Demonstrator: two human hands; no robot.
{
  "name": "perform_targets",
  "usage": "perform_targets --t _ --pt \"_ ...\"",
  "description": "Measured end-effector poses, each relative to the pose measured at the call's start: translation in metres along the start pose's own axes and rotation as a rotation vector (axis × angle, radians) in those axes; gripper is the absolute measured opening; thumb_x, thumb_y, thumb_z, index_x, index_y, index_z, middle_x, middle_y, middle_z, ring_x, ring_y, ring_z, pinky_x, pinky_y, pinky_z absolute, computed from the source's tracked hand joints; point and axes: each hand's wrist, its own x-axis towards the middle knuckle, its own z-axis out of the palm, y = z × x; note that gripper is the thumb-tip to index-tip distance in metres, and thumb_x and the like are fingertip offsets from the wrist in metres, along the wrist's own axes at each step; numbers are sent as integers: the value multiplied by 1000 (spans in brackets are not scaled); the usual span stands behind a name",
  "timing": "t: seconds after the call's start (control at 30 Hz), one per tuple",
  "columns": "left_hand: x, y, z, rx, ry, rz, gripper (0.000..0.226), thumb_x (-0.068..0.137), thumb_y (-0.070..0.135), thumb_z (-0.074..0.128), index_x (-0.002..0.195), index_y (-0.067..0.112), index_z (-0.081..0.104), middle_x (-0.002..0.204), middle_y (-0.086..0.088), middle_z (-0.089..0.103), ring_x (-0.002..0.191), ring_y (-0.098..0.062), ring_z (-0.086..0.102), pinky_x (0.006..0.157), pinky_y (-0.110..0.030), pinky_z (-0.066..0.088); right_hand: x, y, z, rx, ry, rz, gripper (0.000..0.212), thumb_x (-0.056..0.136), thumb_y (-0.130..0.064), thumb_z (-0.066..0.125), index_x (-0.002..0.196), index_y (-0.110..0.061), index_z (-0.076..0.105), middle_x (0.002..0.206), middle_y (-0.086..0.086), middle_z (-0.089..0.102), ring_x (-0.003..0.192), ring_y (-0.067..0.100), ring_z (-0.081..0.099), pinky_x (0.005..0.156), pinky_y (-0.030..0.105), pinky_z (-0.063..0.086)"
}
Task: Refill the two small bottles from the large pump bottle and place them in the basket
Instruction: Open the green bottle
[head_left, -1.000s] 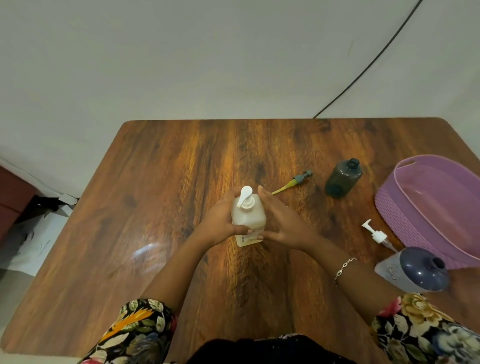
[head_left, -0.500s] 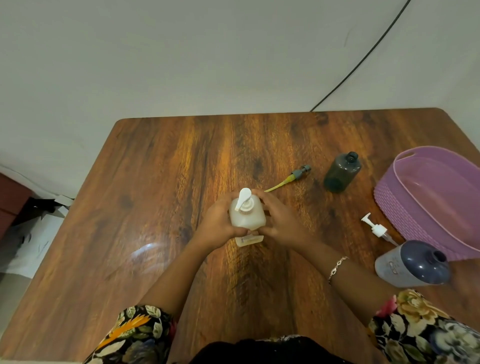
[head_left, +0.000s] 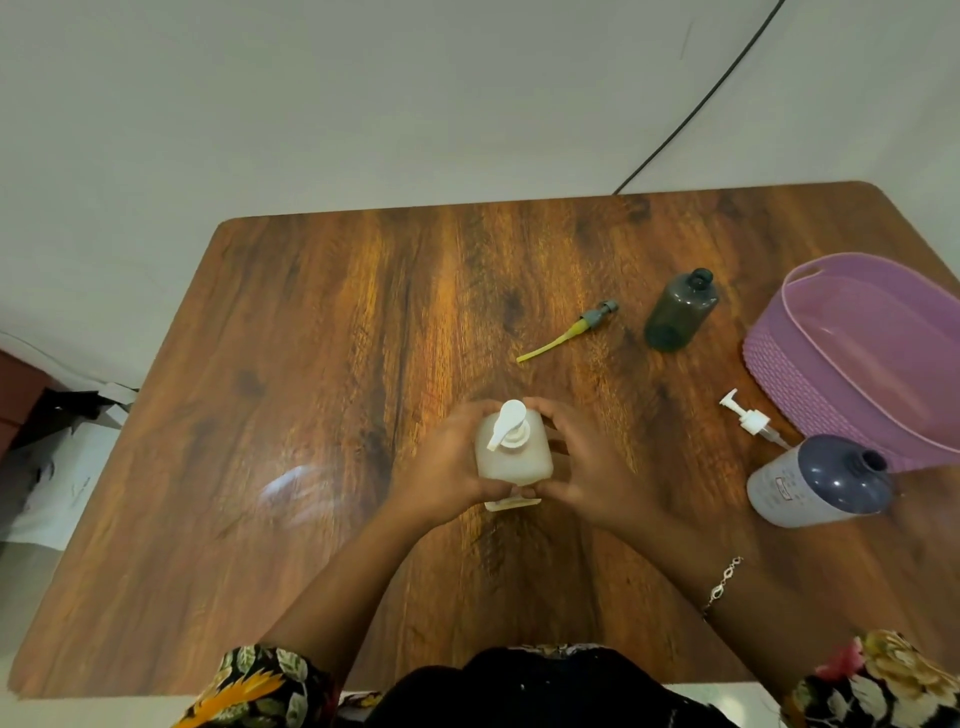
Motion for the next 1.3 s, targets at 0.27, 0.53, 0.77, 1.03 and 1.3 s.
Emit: perform_targets --t 0.27,0.53,0.77,1.03,1.3 --pt "-14 -3 4 28 -11 29 77 63 15 84 129 13 46 123 -3 53 110 -18 51 92 -42 45 -15 -3 6 9 5 14 81 67 -16 80 134 -17 36 136 -1 42 119 6 42 95 20 42" --pt "-15 -7 7 86 -12 79 81 67 21 82 136 16 38 134 -1 46 117 -13 44 93 -26 38 -18 -3 6 -29 4 6 81 71 -18 78 138 -15 32 140 0 37 122 7 39 98 25 42" --pt "-18 -11 -1 80 -94 114 104 57 35 87 141 19 27 146 -2 34 133 -19 34 108 -41 33 -25 3 -3 -63 -26 -11 82 76 -19 73 141 -18 24 146 0 30 133 15 30 107 37 34" --pt "-27 17 -1 -104 545 401 77 78 77 39 129 20 43 137 -9 46 139 -30 27 111 -38 29 -41 23 -30 -79 55 9 81 76 -20 73 134 -37 19 140 -20 22 132 2 25 105 25 28" --pt "-13 96 48 152 592 686 47 93 48 43 126 15 40 138 -5 40 143 -24 17 113 -51 20 -46 40 -61 -140 113 69 72 79 -38 66 136 -30 23 145 -6 30 133 13 32 107 42 35"
